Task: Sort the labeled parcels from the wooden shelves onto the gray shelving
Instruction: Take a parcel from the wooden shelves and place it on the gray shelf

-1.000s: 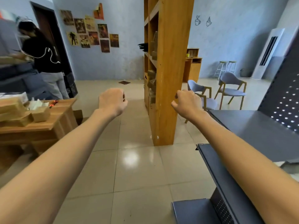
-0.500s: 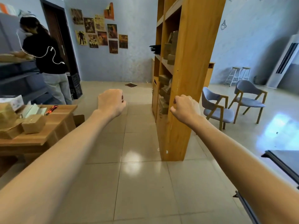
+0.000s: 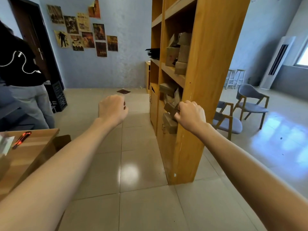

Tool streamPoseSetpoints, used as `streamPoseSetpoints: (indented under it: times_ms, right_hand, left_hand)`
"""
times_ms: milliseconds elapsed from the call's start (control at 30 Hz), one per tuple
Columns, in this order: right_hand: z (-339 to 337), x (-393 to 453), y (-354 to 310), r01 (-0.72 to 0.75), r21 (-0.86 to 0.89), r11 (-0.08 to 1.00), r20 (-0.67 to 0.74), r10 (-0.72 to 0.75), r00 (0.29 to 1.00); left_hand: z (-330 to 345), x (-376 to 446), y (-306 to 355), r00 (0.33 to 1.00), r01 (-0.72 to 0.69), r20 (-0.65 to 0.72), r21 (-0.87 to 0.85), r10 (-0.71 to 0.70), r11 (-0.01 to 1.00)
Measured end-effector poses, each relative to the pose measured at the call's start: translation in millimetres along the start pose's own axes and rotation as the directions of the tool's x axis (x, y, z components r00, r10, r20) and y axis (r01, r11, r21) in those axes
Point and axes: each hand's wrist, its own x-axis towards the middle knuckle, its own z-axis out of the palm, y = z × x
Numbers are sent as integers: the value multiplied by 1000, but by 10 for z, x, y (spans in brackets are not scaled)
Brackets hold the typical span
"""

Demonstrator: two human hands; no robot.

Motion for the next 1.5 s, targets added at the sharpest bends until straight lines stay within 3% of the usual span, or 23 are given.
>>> streamPoseSetpoints:
  times_ms: [433,833,1267,1500]
  right_hand:
    - [1055,2194,-115,72,1,997,-27,-71,997]
    - [2239,3959,-281,18,-6,1000,7,-18,1000]
    - [2955,5734,-464,-148,-123,981,-70,140,988]
    - [3333,6370,-338,-240,-165,956,-13,242,970]
  left_hand:
    - [1219,1901,-487,998,35,-41,-33,-37,999]
    - [2369,3417,-1128,997,70,-9,-42,-71,997]
    - [3338,5650,-1458,989,-141,-65,-121,134,983]
    - [3959,6469,-1366,968,-253,-55,-209,247,945]
